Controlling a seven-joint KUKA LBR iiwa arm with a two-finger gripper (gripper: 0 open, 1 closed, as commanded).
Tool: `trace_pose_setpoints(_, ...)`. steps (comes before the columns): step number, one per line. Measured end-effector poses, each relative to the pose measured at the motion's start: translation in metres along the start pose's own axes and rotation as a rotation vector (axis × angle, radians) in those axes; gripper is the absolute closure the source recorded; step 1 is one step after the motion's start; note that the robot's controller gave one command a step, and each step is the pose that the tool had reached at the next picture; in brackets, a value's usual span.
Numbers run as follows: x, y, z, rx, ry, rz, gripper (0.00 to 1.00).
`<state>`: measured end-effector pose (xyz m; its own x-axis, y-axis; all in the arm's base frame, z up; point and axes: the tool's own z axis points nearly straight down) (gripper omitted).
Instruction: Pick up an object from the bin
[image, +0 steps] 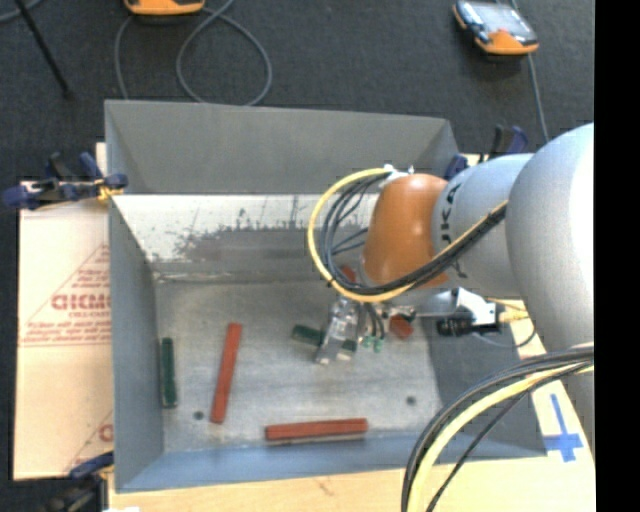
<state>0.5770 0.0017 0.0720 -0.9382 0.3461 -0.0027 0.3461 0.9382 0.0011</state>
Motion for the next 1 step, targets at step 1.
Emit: trace_pose_setpoints(1, -0.0365, -0.0112, -0.1448, -0.003, -0.010, 0.032, 1.00)
